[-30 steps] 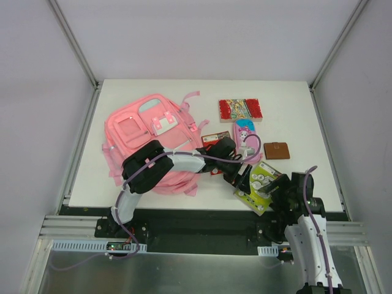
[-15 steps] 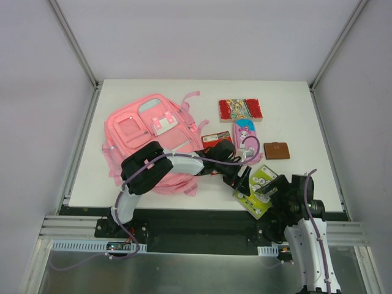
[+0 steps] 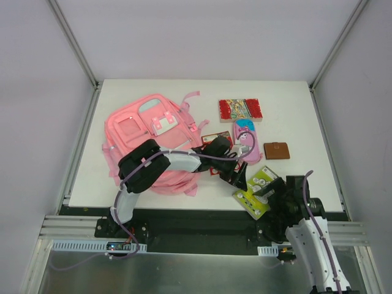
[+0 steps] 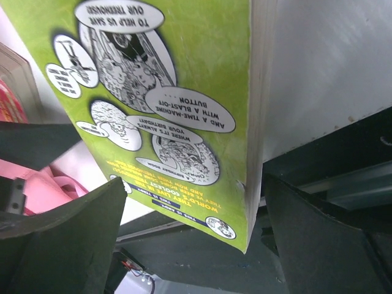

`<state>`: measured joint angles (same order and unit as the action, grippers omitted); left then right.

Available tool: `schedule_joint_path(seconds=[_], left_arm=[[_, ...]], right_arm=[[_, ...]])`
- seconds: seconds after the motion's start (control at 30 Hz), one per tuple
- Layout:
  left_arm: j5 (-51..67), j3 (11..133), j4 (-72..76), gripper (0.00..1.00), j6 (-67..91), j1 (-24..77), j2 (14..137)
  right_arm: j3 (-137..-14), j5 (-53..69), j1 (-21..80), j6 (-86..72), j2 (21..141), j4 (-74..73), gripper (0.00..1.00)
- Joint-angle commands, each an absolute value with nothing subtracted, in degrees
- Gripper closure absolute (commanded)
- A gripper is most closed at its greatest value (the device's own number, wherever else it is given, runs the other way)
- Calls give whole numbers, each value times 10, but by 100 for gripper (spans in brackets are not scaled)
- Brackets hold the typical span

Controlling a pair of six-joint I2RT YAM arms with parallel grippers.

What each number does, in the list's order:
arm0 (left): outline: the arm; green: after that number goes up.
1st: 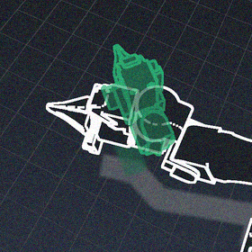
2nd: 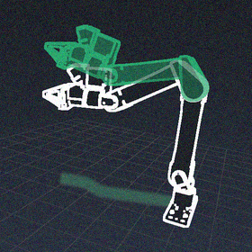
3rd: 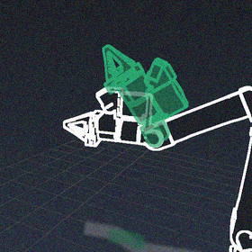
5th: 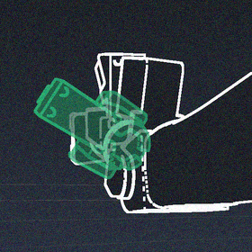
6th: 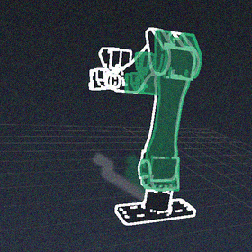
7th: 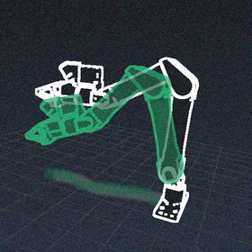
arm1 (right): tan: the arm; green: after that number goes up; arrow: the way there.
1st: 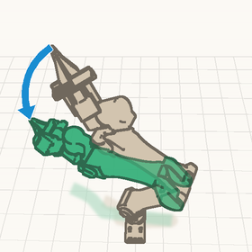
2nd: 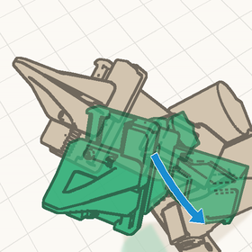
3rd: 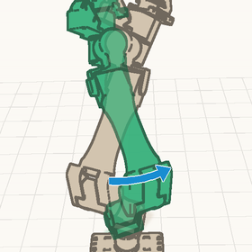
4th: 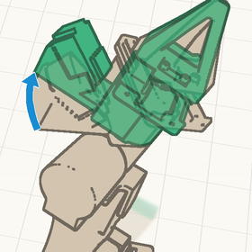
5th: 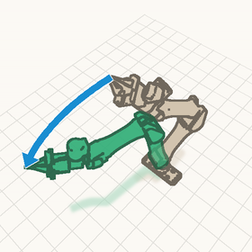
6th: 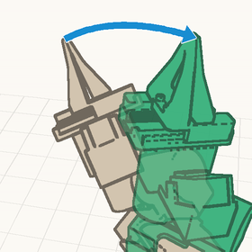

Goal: Pack the student bag
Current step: Pick up the book from the center of the board.

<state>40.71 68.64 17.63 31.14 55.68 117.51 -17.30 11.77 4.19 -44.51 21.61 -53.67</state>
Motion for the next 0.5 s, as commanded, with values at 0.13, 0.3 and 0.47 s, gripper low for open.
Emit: schedule_joint_path(seconds=[0.13,0.3,0.47], left_arm=[[432,712,140,20,286,537,1154],[449,720,140,20,281,538,1164],[470,744,141,20,277,541,1177]], right_arm=[[-151,90,88,-516,244,-578,4],[-142,69,91,-523,216,-561,4],[-151,47,93,-503,241,-533,4]])
